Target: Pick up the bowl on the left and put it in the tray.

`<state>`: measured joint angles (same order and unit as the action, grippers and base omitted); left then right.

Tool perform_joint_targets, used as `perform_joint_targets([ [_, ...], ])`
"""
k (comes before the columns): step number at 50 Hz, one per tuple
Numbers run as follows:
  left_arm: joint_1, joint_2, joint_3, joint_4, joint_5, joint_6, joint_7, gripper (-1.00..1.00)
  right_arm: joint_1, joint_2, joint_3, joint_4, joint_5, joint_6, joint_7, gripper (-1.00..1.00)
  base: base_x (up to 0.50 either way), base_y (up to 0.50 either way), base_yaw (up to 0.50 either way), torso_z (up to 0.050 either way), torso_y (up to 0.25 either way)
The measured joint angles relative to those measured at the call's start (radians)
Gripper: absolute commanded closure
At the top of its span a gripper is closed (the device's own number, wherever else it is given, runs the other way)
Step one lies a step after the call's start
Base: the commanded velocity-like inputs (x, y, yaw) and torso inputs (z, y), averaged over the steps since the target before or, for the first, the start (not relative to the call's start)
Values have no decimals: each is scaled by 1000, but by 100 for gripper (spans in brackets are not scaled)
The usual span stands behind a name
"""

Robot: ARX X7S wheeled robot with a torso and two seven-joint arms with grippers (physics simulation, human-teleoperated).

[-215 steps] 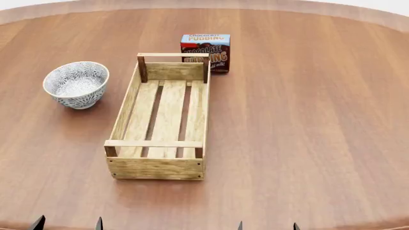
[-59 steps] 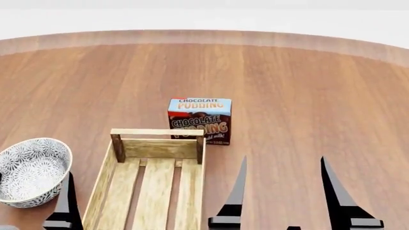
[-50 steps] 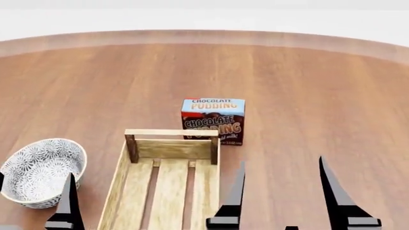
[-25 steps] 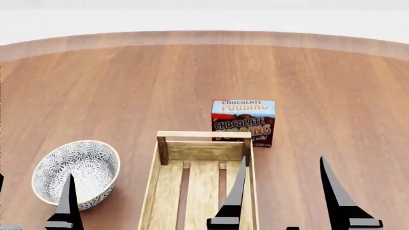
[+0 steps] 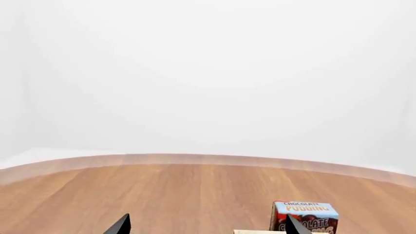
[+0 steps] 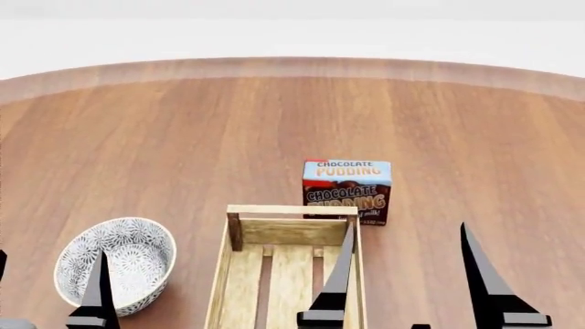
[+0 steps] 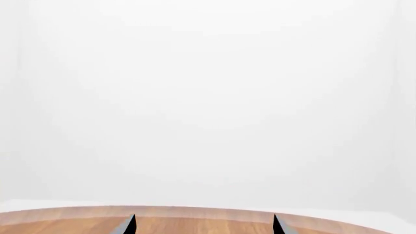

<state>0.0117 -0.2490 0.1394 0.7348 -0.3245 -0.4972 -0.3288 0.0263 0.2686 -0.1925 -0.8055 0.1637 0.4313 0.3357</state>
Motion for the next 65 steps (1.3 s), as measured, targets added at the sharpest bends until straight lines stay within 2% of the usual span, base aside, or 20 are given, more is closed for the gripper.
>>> perform_joint_targets([
  [17,-2,-8,3,1,-11,-9,-14,-100,2,11,-6,-1,10,-2,14,-100,0,0,0,49,0],
  [26,-2,2,-14,2,-66,-18,-12,-100,3,17,-7,-3,17,-2,20,-100,0,0,0,0,0],
  [41,-45,45,-81,21,-267,-93,-46,-100,6,26,-5,-23,34,6,32,-100,0,0,0,0,0],
  [52,-75,67,-126,22,-385,-137,-88,-100,9,31,-10,-27,41,6,38,-100,0,0,0,0,-248],
  [65,-88,76,-150,21,-456,-152,-124,-100,12,38,-17,-31,47,6,46,-100,0,0,0,0,-250],
])
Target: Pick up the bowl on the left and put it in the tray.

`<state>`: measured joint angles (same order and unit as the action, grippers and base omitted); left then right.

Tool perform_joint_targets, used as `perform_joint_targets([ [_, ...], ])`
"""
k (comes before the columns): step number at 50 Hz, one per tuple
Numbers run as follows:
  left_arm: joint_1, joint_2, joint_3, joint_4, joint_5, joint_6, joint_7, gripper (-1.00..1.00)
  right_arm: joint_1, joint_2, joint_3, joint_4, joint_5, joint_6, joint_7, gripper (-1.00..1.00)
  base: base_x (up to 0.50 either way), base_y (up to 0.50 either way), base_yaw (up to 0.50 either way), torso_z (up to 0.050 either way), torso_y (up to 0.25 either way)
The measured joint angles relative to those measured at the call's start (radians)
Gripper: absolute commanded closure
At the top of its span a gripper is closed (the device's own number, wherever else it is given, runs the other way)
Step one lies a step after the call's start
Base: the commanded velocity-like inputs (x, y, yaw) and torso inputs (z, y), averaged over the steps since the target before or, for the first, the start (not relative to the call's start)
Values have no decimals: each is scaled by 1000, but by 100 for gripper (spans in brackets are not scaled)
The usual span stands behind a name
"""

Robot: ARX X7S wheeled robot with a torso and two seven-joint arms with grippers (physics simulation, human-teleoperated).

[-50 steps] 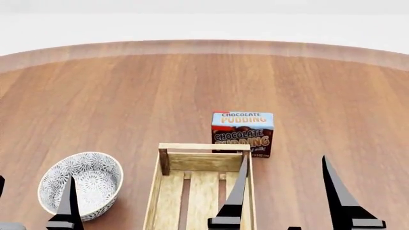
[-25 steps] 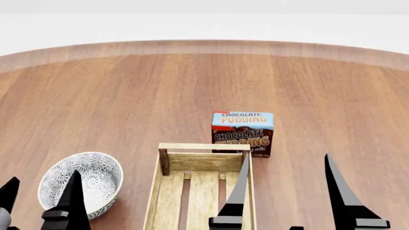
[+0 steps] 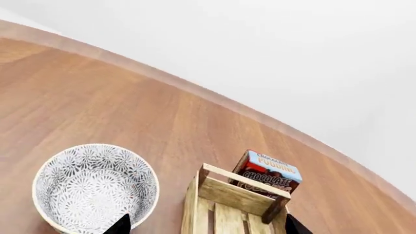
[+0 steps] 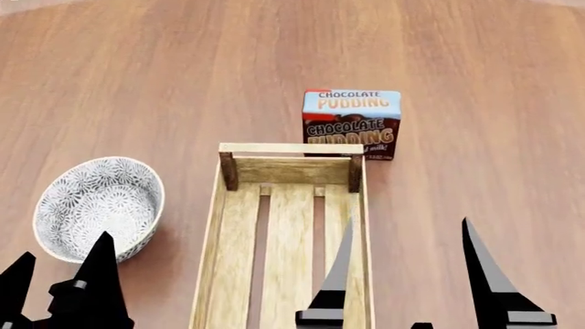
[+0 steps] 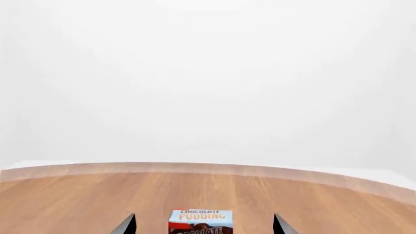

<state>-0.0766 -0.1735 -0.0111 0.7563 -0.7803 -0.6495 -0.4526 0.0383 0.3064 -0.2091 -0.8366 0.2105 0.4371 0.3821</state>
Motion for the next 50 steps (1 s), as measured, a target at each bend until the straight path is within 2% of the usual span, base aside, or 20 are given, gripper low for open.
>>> perform_joint_targets([
  [16,-34,-4,-20,34,-86,-30,-66,-100,4,9,-7,-7,7,3,11,-100,0,0,0,0,-247],
  [36,-177,49,-130,-19,-414,-57,-325,-100,10,17,-15,-10,16,5,23,-100,0,0,0,0,0],
  [50,-259,105,-153,-128,-499,14,-449,-100,10,23,-16,-12,24,1,31,-100,0,0,0,0,0],
])
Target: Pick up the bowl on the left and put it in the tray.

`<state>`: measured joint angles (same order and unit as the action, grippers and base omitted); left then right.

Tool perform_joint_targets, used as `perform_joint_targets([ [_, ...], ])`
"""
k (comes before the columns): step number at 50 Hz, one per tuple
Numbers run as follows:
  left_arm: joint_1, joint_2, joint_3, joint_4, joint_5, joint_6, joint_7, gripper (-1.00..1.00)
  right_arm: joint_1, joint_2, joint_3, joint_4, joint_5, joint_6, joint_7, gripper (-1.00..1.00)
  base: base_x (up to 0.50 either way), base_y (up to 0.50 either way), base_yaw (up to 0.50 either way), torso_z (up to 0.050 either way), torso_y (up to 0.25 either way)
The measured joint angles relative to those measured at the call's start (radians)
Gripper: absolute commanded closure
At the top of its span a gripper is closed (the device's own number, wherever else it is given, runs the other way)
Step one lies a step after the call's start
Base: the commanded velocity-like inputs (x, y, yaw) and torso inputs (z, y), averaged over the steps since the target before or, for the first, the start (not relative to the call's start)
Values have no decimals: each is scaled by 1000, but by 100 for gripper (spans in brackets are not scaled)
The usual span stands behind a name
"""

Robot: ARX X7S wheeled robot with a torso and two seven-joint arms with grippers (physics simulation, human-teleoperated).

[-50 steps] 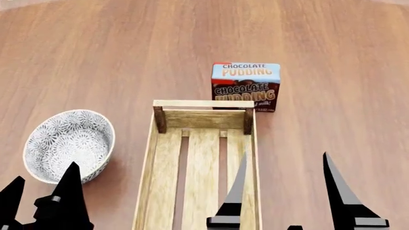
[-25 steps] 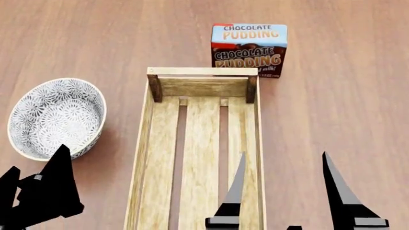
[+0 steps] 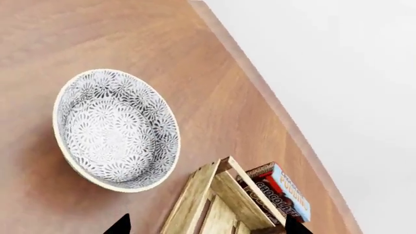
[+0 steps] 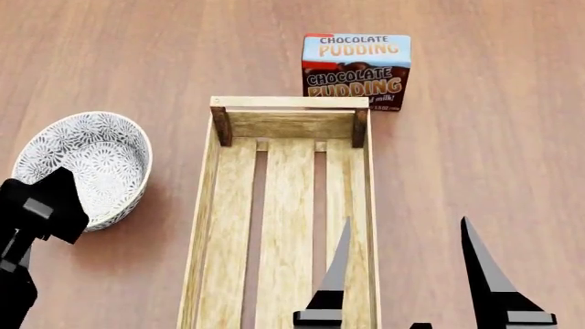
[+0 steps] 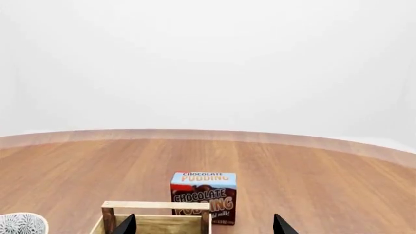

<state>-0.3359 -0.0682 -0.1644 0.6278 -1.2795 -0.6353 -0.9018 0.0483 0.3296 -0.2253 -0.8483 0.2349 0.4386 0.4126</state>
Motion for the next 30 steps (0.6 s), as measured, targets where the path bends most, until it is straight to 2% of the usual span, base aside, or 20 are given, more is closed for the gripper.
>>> perform_joint_targets([
  [30,-77,22,63,-227,-45,268,-189,-100,4,14,-2,-9,20,0,15,-100,0,0,0,0,0],
])
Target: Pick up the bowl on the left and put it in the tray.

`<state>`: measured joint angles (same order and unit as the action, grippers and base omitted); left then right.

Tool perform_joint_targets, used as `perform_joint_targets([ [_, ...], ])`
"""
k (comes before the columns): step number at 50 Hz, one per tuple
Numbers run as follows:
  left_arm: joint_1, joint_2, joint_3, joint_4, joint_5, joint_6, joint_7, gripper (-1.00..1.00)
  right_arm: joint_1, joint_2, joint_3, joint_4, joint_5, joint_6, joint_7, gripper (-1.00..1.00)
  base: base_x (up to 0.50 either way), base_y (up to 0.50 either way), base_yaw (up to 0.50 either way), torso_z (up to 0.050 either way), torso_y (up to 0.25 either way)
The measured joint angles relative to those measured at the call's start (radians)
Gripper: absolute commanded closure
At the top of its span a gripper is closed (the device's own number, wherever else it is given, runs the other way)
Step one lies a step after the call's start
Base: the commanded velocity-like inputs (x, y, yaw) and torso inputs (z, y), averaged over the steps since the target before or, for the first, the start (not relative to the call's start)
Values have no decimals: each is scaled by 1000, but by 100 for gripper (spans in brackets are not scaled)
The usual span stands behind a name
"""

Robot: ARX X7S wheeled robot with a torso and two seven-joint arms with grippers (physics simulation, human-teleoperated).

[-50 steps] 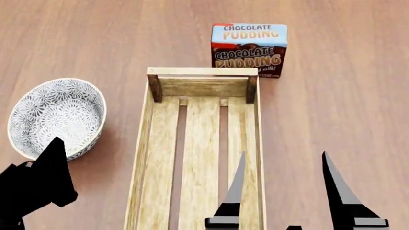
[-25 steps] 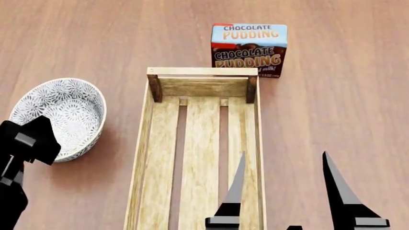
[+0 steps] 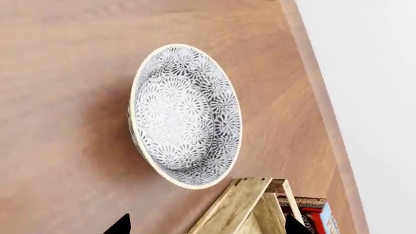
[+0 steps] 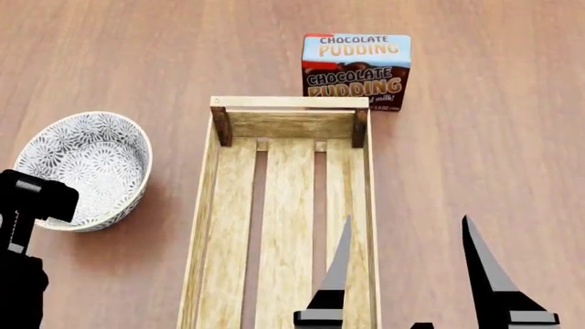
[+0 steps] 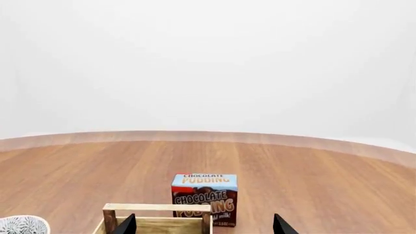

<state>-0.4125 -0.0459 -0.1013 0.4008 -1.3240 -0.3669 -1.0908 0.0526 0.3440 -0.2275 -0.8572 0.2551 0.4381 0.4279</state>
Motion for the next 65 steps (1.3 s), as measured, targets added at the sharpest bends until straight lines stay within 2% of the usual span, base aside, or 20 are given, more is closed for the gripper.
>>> perform_joint_targets([
  [27,-177,-14,84,-264,15,97,-105,-100,3,13,-8,1,9,-2,11,-100,0,0,0,0,0],
  [65,-239,4,100,-497,-75,304,-83,-100,4,29,-11,6,25,-13,27,-100,0,0,0,0,0],
])
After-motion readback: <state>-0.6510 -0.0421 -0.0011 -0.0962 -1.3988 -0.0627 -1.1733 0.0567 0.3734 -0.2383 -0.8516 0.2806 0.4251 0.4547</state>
